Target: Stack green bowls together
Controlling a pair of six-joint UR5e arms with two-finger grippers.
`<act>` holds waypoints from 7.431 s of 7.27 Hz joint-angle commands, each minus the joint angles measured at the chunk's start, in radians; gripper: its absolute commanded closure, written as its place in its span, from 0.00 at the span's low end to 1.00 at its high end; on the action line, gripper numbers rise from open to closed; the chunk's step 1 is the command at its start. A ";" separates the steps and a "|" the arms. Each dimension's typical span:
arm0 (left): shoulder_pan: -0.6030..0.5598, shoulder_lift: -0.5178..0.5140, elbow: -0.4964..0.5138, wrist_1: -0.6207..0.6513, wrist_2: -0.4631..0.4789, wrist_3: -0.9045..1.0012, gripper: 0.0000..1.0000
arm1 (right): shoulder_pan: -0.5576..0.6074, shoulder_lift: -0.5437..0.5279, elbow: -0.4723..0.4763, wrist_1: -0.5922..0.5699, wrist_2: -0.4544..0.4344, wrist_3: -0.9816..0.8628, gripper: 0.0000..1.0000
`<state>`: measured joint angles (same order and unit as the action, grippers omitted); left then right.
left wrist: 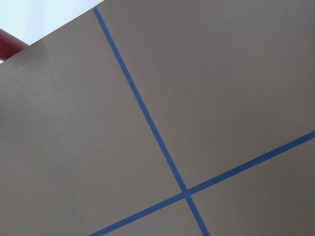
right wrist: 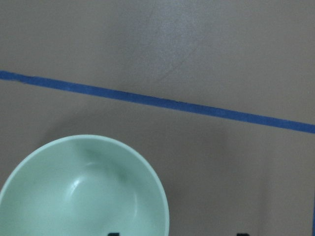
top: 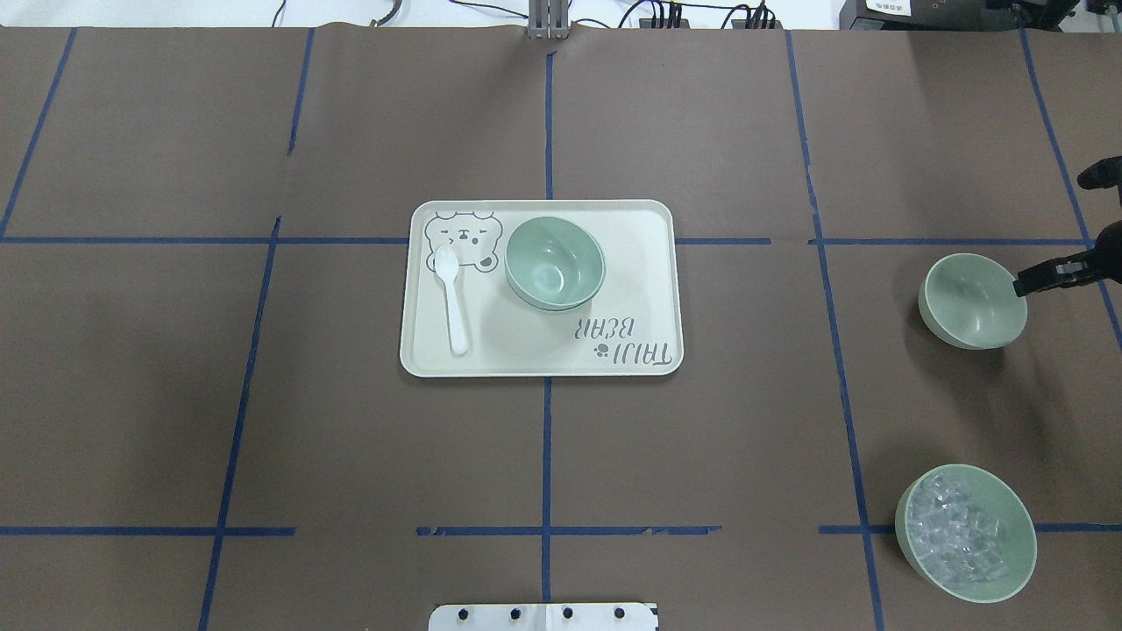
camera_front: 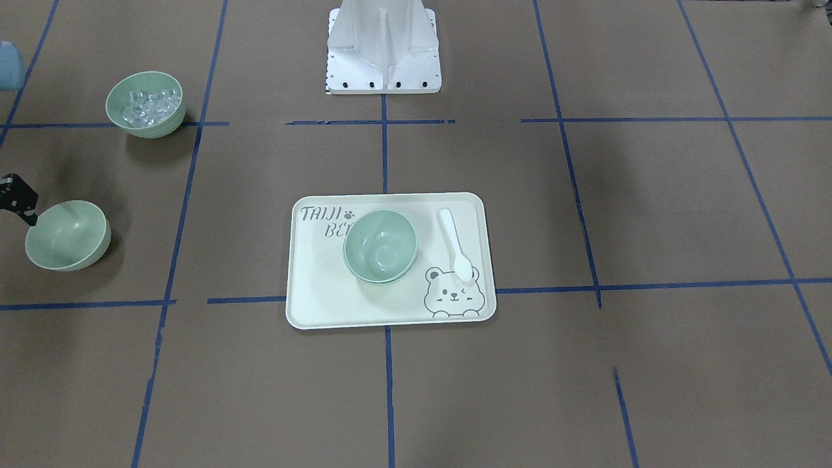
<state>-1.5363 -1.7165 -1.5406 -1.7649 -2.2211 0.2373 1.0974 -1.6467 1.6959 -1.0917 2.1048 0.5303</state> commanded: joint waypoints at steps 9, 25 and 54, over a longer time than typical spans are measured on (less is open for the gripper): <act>-0.019 0.048 -0.001 -0.013 -0.002 0.005 0.00 | -0.027 0.030 -0.098 0.085 0.067 0.002 0.73; -0.018 0.046 -0.038 -0.011 -0.072 -0.062 0.00 | -0.459 0.783 -0.080 -0.400 -0.154 0.669 1.00; -0.018 0.054 -0.144 0.441 -0.097 -0.141 0.00 | 0.463 0.103 0.094 -0.674 0.193 -0.573 0.00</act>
<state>-1.5539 -1.6628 -1.6836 -1.3238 -2.3179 0.0966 1.5601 -1.5507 1.7809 -1.7750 2.2979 -0.0424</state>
